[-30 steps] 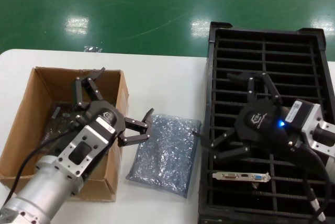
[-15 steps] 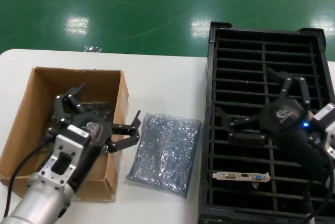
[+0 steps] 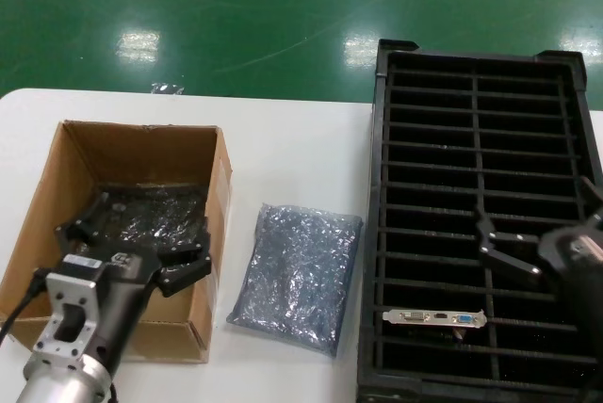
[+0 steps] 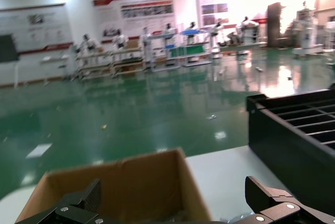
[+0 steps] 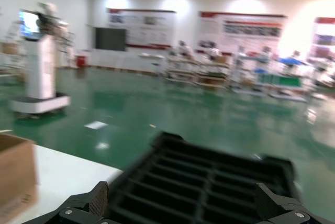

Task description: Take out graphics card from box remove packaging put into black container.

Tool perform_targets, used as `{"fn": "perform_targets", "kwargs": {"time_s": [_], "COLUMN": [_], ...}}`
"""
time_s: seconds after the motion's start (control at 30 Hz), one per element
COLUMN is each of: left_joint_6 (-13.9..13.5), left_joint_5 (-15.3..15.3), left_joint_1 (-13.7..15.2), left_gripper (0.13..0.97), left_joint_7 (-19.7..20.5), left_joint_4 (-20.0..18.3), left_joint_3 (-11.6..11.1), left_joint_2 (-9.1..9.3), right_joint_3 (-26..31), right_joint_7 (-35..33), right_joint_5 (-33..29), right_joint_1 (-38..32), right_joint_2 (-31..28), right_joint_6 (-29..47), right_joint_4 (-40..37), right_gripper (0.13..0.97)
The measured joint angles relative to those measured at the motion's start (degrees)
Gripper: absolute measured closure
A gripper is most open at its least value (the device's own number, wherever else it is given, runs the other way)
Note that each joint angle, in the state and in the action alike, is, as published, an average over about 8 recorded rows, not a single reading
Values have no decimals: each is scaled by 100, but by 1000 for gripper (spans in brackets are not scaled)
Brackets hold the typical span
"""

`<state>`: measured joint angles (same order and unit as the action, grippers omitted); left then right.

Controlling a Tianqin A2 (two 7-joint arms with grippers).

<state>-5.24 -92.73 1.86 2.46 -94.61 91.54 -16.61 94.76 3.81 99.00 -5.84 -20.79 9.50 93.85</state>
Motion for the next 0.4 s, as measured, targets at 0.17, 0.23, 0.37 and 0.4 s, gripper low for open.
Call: {"fn": "perform_targets", "kwargs": {"time_s": [0.17, 0.23, 0.37, 0.4], "left_joint_6": [265, 327, 368, 370], "left_joint_5": [-526, -650, -730, -734], "left_joint_1": [-94, -116, -130, -131], "left_gripper": [132, 132, 132, 132], "left_joint_7": [-125, -154, -173, -174], "left_joint_4": [149, 184, 206, 207], "left_joint_3": [7, 8, 10, 10], "left_joint_2": [-29, -36, -41, -41], "right_joint_3": [-156, -193, -216, -217], "right_joint_7": [-193, -239, -268, -270], "right_joint_5": [209, 258, 290, 291], "right_joint_1": [296, 365, 409, 412], "right_joint_2": [183, 225, 253, 254], "right_joint_6": [-481, -594, -667, -671], "right_joint_4": [-110, -136, -153, -154], "right_gripper": [129, 129, 129, 129]}}
